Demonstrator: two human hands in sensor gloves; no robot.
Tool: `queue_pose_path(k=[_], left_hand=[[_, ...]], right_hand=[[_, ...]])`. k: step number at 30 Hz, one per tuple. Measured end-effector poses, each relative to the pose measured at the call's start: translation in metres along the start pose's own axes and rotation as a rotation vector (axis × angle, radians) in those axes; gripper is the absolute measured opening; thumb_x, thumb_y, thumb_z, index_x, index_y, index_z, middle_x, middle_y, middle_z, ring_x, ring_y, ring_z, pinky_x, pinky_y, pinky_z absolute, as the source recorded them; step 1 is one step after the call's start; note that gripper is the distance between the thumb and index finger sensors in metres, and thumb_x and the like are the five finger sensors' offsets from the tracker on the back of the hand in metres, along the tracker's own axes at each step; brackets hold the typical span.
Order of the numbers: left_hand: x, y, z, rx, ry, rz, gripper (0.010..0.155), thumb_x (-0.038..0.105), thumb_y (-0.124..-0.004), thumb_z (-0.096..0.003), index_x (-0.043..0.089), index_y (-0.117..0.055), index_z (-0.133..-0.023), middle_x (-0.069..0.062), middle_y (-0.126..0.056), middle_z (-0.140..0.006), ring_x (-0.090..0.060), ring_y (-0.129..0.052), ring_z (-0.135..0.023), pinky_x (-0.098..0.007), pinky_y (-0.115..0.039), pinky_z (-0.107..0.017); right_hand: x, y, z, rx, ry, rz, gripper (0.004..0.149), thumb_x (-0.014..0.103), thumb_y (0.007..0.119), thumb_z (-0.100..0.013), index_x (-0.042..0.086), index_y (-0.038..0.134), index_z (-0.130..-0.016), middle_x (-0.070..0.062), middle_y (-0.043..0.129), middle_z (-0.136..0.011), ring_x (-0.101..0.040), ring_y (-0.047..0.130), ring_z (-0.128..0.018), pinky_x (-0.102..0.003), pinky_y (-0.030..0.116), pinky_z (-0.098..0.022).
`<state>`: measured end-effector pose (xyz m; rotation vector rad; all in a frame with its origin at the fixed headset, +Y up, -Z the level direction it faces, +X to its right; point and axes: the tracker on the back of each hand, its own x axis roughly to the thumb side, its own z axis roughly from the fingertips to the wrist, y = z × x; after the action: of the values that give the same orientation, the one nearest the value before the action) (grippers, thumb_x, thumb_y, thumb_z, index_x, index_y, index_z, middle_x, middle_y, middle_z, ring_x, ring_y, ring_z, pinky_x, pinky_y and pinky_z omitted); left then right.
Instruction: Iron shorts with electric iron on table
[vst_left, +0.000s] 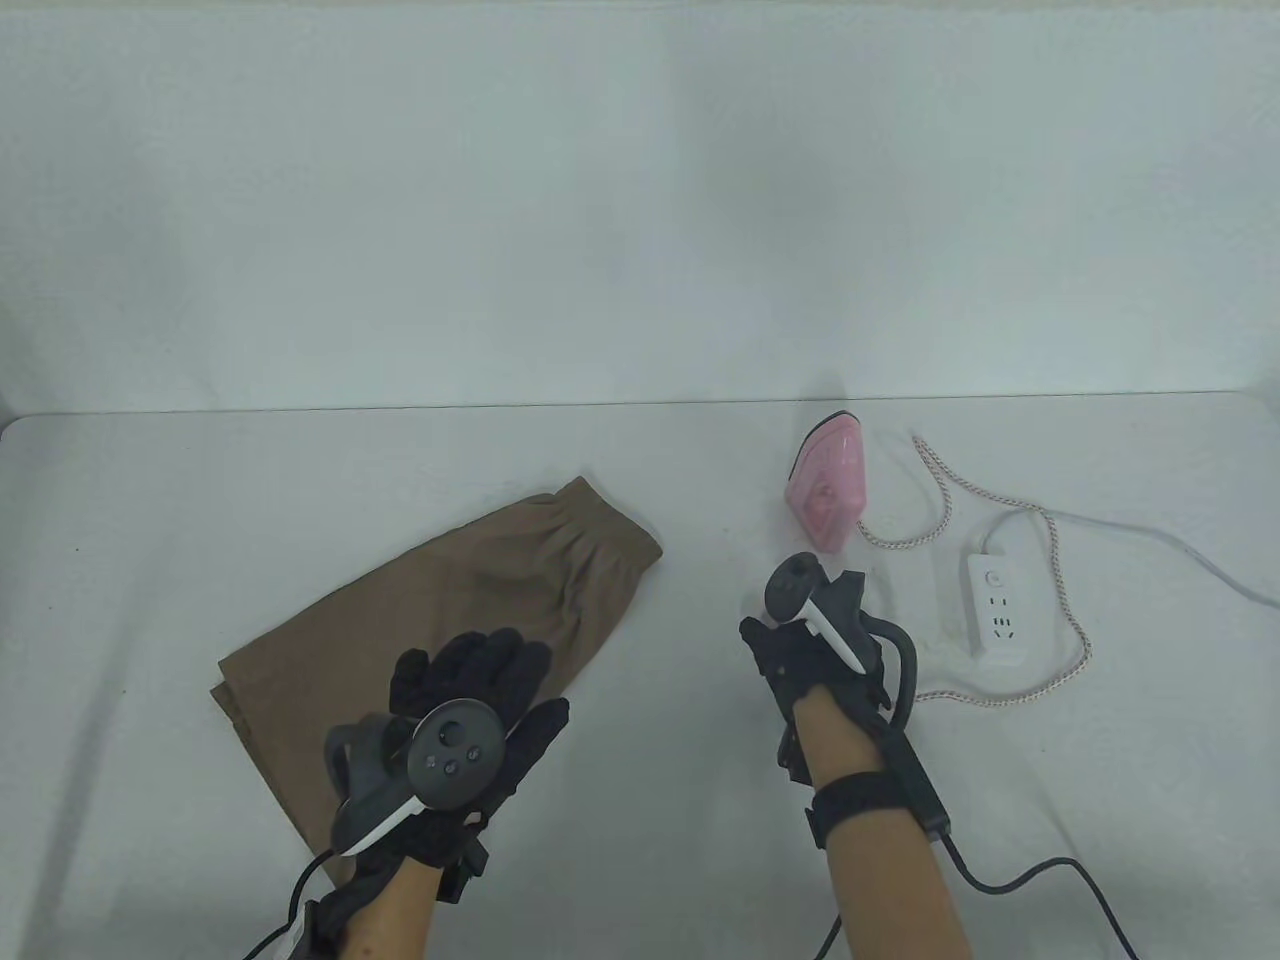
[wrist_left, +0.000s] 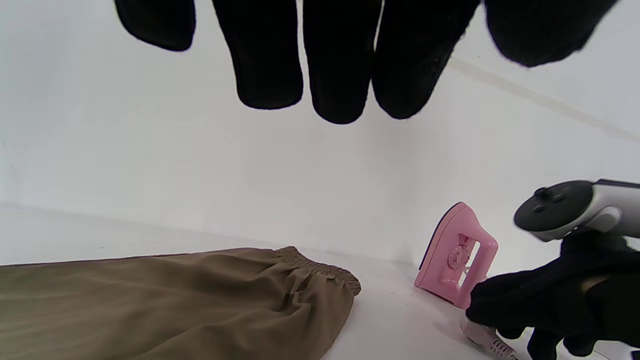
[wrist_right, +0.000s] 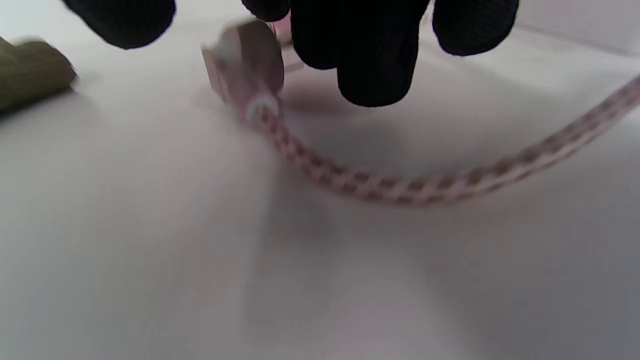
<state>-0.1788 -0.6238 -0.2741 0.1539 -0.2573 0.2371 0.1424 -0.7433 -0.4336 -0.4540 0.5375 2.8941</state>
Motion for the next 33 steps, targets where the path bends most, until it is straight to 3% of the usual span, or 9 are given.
queue_pose_path(k=[5,7,12,15,19,23,26,33], left_hand=[[-0.005,0.001,-0.001,0.001,0.018,0.014,0.063,0.064,-0.066,-0.0504,0.033,-0.071,-0.105,0.000,-0.074,-0.114,-0.037,-0.073,-0.106,-0.069,-0.051,-0.076],[-0.008,0.001,-0.002,0.002,0.025,0.017,0.063,0.064,-0.066,-0.0503,0.033,-0.072,-0.105,0.000,-0.075,-0.114,-0.037,-0.074,-0.106,-0.069,-0.051,-0.076],[-0.010,0.002,-0.003,0.000,0.033,0.026,0.063,0.064,-0.066,-0.0504,0.033,-0.072,-0.105,0.000,-0.075,-0.113,-0.037,-0.074,-0.105,-0.069,-0.051,-0.076],[-0.010,0.000,-0.004,-0.006,0.028,0.030,0.063,0.064,-0.066,-0.0505,0.033,-0.072,-0.105,0.000,-0.075,-0.113,-0.037,-0.075,-0.105,-0.069,-0.052,-0.076],[-0.008,-0.003,-0.005,-0.028,0.022,0.012,0.063,0.065,-0.066,-0.0505,0.033,-0.071,-0.105,0.001,-0.075,-0.113,-0.037,-0.075,-0.105,-0.069,-0.052,-0.076],[-0.006,-0.004,-0.005,-0.035,0.016,-0.001,0.063,0.065,-0.066,-0.0506,0.033,-0.071,-0.105,0.001,-0.075,-0.113,-0.037,-0.075,-0.105,-0.069,-0.052,-0.076],[-0.006,-0.004,-0.005,-0.034,0.014,-0.004,0.063,0.065,-0.066,-0.0506,0.033,-0.071,-0.105,0.001,-0.075,-0.113,-0.037,-0.075,-0.105,-0.069,-0.052,-0.076],[-0.007,-0.007,-0.005,-0.046,0.022,-0.002,0.063,0.065,-0.066,-0.0506,0.033,-0.072,-0.105,0.001,-0.076,-0.113,-0.036,-0.076,-0.104,-0.069,-0.053,-0.075]], right_hand=[[0.011,0.011,-0.014,-0.045,0.097,0.144,0.088,0.075,0.068,-0.047,0.028,0.034,-0.114,0.005,0.065,-0.101,-0.020,0.085,-0.074,-0.056,0.067,-0.069],[0.010,0.011,-0.017,-0.074,0.109,0.088,0.083,0.073,0.068,-0.048,0.027,0.040,-0.111,0.005,0.069,-0.096,-0.020,0.086,-0.070,-0.056,0.068,-0.068],[0.001,0.002,-0.020,-0.024,0.052,-0.010,0.072,0.064,0.069,-0.054,0.024,0.047,-0.109,0.004,0.075,-0.092,-0.021,0.090,-0.066,-0.054,0.072,-0.064],[-0.010,-0.011,-0.013,0.023,-0.027,-0.170,0.072,0.061,0.070,-0.054,0.023,0.047,-0.111,0.003,0.079,-0.092,-0.021,0.093,-0.067,-0.055,0.073,-0.063],[-0.023,-0.036,0.008,-0.040,-0.130,-0.226,0.072,0.057,0.071,-0.055,0.021,0.046,-0.112,0.003,0.082,-0.092,-0.020,0.095,-0.066,-0.055,0.073,-0.063],[-0.050,-0.062,0.035,-0.142,-0.217,-0.279,0.072,0.056,0.074,-0.053,0.021,0.050,-0.111,0.001,0.086,-0.091,-0.020,0.097,-0.063,-0.055,0.074,-0.062],[-0.075,-0.073,0.045,-0.147,-0.235,-0.305,0.071,0.056,0.076,-0.052,0.020,0.055,-0.110,-0.002,0.092,-0.083,-0.018,0.100,-0.058,-0.055,0.075,-0.062],[-0.142,-0.087,0.040,-0.244,-0.133,-0.321,0.070,0.057,0.077,-0.052,0.021,0.060,-0.108,-0.004,0.094,-0.080,-0.019,0.100,-0.058,-0.057,0.073,-0.063]])
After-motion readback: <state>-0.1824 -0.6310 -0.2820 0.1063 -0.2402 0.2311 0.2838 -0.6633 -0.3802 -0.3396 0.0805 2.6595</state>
